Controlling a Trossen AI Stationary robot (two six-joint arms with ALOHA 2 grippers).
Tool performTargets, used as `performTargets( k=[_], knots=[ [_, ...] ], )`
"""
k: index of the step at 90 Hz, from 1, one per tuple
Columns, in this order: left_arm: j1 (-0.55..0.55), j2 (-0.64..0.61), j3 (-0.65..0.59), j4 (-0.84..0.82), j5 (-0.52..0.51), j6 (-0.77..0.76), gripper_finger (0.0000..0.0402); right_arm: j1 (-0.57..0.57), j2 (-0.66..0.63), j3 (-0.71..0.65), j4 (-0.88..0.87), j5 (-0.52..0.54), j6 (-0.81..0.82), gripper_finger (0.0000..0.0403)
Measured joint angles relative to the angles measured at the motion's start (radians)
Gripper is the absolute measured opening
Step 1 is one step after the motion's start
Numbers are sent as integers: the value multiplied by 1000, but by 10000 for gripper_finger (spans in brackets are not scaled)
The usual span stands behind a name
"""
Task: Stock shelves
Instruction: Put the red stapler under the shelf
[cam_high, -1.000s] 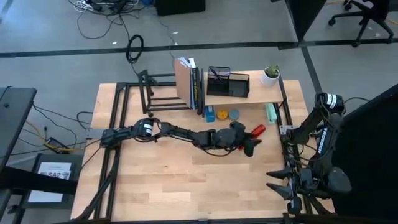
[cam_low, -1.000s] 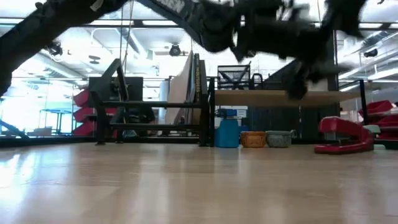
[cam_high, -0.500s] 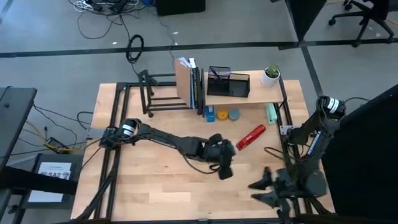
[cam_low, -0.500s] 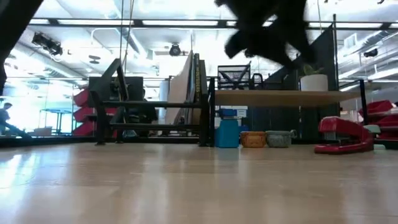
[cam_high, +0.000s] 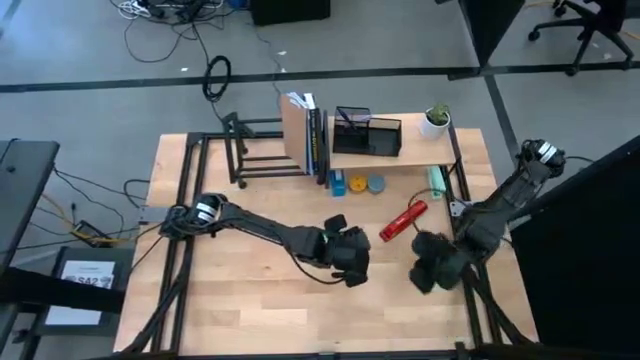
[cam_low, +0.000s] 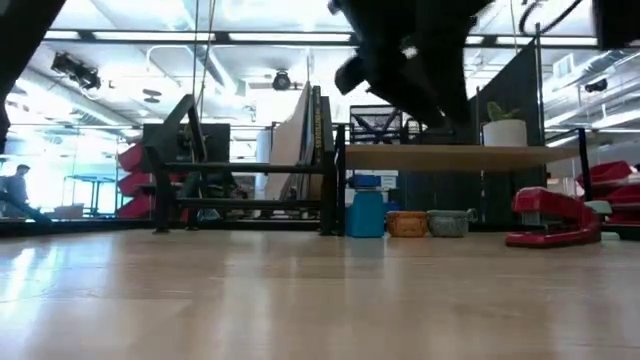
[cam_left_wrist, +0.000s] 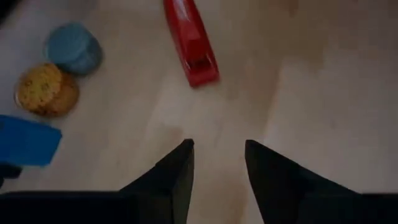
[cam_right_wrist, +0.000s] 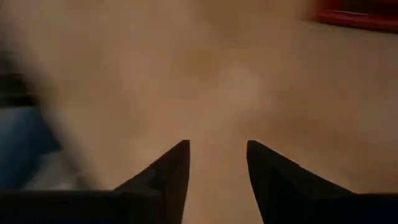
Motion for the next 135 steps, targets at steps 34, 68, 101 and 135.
performTargets(
  k=[34,68,101,135],
  knots=[
    [112,155,-1,239,79,-8,71,-319,93,-150,-114,-100,-299,88],
    [163,246,0,589,276,-19,31,-597,91,-214,-125,232,-467,76],
    [140,210,0,625,272,94,12,-460,-49,-145,-293,237,-283,75],
    [-41,37,2,85,4,9,1,-14,59,-135,187,86,-40,43]
  ],
)
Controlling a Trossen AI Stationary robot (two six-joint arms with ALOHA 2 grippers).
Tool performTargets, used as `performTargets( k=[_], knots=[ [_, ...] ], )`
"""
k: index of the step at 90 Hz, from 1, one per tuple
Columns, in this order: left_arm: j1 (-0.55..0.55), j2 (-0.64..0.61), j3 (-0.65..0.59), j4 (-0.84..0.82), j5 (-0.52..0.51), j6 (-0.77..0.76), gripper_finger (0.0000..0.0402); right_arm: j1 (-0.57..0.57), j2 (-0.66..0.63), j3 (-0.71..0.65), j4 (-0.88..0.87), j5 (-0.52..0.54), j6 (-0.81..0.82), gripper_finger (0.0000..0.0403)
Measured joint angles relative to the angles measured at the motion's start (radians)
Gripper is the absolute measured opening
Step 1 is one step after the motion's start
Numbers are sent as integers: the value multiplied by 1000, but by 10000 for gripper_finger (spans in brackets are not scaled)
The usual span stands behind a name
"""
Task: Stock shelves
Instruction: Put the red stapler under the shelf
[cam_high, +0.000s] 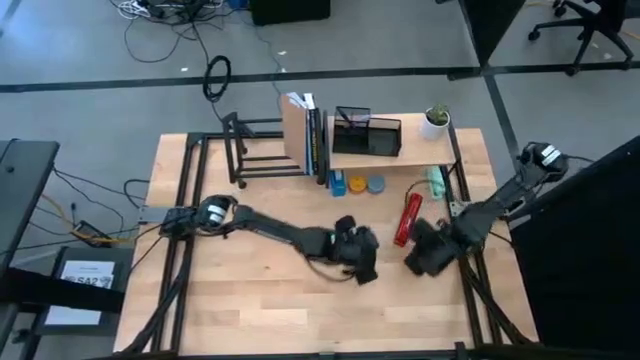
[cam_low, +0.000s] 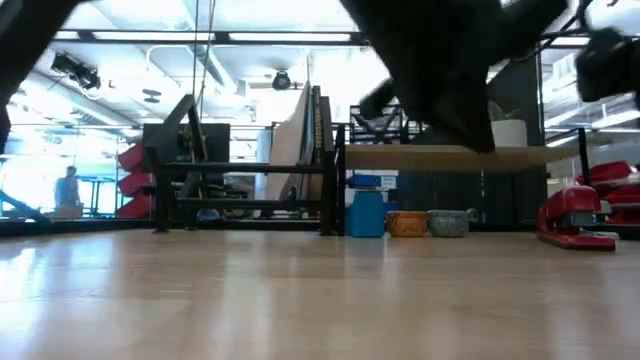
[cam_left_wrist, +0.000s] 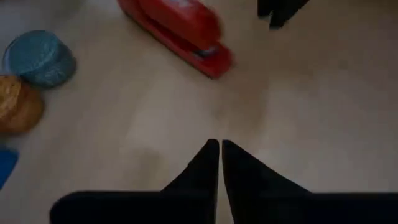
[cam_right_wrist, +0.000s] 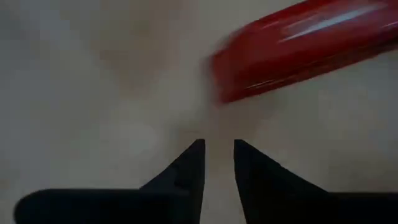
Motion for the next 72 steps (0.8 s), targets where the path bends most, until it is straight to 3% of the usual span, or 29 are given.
performTargets(
  k=[17,30,41,61,72],
  knots=[
    [-85,5,-1,41,-117,-11,0,-69,184,0,63,38,-19,7],
    [-107,5,-1,56,-164,-23,0,-154,254,4,61,22,-92,4],
    [-106,5,-1,53,-178,-24,0,-199,243,5,7,11,-107,1],
    [-107,5,-1,53,-180,-46,0,-247,145,-3,-367,143,29,0],
    [-110,5,-1,54,-181,-47,0,-231,79,-2,-381,163,33,0]
  ],
)
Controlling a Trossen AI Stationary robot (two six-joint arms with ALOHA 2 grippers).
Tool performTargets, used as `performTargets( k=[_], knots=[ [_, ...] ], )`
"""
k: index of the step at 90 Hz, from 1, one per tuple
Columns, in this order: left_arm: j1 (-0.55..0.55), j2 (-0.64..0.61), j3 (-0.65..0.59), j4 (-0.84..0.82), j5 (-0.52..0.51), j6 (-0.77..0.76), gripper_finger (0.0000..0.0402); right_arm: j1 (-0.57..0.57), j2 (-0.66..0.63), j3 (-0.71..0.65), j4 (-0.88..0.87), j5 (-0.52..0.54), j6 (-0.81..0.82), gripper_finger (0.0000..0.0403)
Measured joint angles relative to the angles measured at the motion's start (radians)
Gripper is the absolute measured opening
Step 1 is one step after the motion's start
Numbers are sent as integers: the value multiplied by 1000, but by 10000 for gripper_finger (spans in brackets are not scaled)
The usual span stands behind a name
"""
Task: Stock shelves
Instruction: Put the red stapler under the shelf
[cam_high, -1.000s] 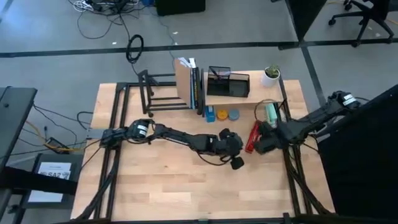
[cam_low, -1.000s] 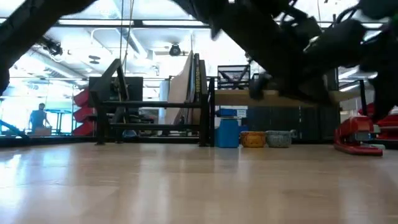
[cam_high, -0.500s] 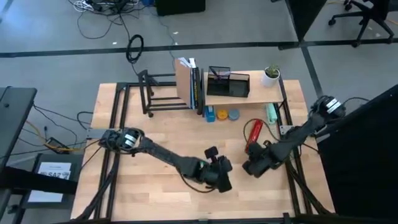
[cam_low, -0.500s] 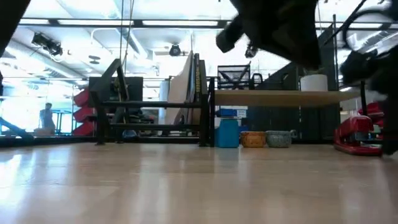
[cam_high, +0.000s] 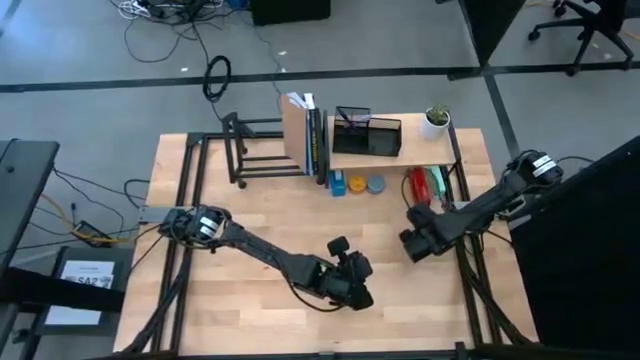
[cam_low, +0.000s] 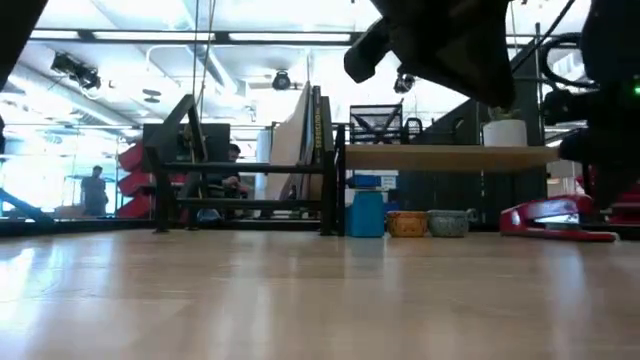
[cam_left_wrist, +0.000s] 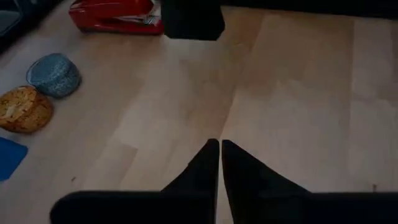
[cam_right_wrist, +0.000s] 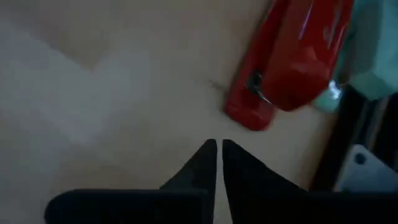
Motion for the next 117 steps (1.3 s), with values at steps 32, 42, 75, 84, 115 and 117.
performTargets(
  k=[32,42,75,84,115,117],
  knots=[
    [0,0,-4,13,1,-3,0,-49,27,-1,-1,-94,45,0],
    [0,0,-4,22,1,-6,0,-148,141,-1,9,-134,-56,0],
    [-1,0,-4,35,3,-6,0,-363,402,3,22,-147,-444,0],
    [-1,0,-4,36,3,-6,0,-375,384,-2,38,-110,-453,0],
    [-7,0,-4,35,3,-6,0,-411,353,-1,104,32,-455,0],
    [-7,0,-4,35,3,-6,0,-411,353,-1,104,30,-457,0]
  ],
)
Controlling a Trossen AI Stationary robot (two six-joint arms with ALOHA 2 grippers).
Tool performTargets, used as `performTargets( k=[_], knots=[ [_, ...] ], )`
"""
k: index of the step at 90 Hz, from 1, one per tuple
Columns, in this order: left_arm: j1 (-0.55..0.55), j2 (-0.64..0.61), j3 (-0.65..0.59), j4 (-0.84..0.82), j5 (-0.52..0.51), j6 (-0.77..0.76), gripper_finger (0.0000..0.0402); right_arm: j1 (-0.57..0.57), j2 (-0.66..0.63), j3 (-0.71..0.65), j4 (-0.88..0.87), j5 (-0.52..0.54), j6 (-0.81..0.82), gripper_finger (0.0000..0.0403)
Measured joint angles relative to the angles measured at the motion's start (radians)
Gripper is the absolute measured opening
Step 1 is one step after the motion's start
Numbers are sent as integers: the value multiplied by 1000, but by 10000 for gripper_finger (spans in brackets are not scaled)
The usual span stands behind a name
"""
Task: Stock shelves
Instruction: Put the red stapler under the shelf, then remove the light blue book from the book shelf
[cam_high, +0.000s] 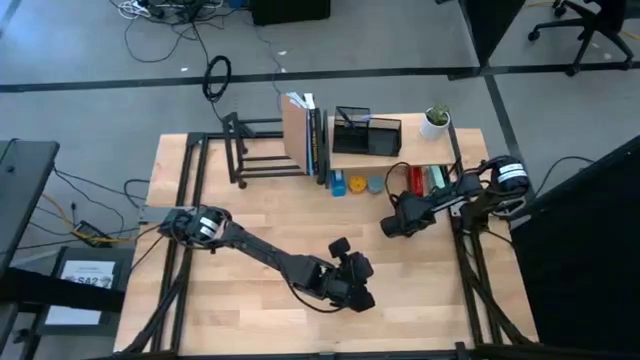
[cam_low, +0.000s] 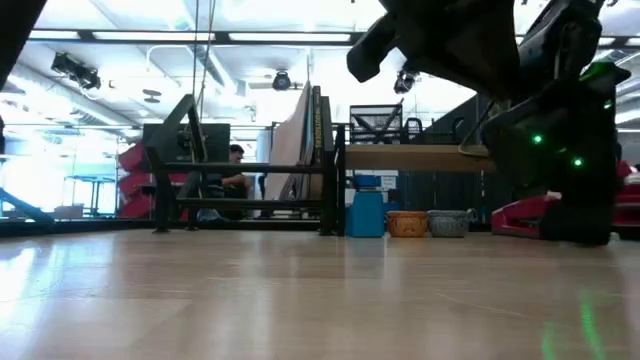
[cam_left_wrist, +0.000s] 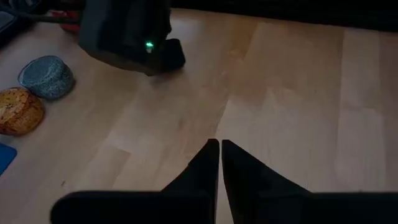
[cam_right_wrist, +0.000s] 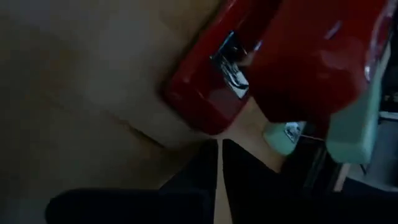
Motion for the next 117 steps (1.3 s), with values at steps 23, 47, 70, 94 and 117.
performTargets(
  k=[23,47,70,94,117],
  knots=[
    [0,0,0,1,0,0,0,47,-39,15,-136,-201,27,0],
    [-27,-22,38,-10,6,59,0,377,-197,50,-20,-297,274,0],
    [-82,-111,198,-136,-37,172,0,819,-197,50,511,93,511,0],
    [-137,-138,443,-388,-18,253,0,1020,-62,51,759,290,591,0],
    [-116,-224,401,-1038,-213,-301,6,1006,41,78,801,386,676,0]
  ],
)
